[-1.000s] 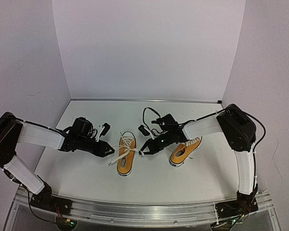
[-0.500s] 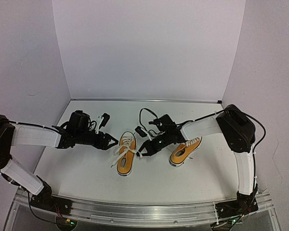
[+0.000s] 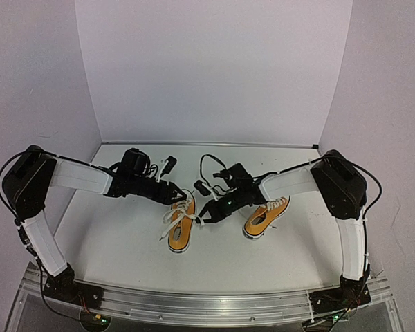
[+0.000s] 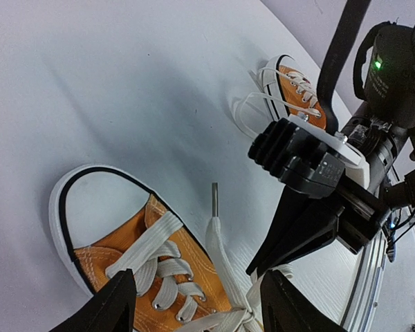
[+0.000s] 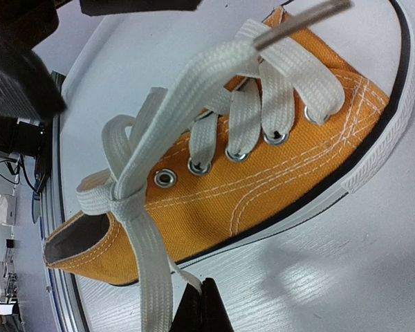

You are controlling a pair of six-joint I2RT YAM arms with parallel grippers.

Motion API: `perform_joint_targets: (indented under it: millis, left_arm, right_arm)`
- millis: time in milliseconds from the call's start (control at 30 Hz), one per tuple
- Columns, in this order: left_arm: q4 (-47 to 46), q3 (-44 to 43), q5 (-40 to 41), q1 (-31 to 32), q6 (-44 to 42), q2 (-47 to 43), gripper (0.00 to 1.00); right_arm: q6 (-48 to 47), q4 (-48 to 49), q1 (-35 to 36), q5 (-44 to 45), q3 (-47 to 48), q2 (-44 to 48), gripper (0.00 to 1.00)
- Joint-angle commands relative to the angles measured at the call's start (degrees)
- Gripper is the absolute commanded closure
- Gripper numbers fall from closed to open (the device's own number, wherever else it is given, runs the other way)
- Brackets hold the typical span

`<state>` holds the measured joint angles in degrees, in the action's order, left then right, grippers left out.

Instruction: Tie the shoes

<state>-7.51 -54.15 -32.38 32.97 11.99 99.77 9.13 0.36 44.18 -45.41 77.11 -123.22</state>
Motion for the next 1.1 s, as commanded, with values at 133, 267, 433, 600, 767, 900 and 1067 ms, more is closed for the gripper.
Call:
perform_joint_targets:
  millis: [133, 267, 433, 600, 767, 900, 1067]
  left_arm:
    - [-0.4, -5.6, -3.1, 1.5, 0.1, 5.1, 0.44]
    - [-1.2, -6.1, -3.9, 1.6, 0.7, 6.2, 0.61]
    - [-1.7, -5.6, -4.0, 1.5, 0.7, 5.3, 0.98]
    - [-3.1, -2.6, 1.3, 0.5, 1.5, 0.8, 1.00]
    - [-3.1, -0.2, 6.1, -0.7, 1.9, -4.9, 1.00]
    - [-2.6, 1.8, 8.6, -1.9, 1.8, -8.7, 1.00]
    - [-1.7, 5.6, 11.5, -3.1, 1.7, -13.7, 1.00]
  right_arm:
    - [0.4, 0.6, 0.0, 1.0, 2.4, -0.4, 1.00]
    - [0.5, 0.6, 0.0, 1.2, 2.4, -0.5, 1.00]
    - [0.5, 0.6, 0.0, 1.4, 2.3, -0.7, 1.00]
    - [0.5, 0.5, 0.0, 1.5, 2.0, -0.8, 1.00]
    - [0.7, 0.6, 0.0, 2.0, 1.8, -1.1, 1.00]
    - [1.3, 0.7, 0.0, 2.8, 2.1, -1.2, 1.00]
    - [2.5, 0.8, -0.1, 3.7, 2.7, -1.5, 1.00]
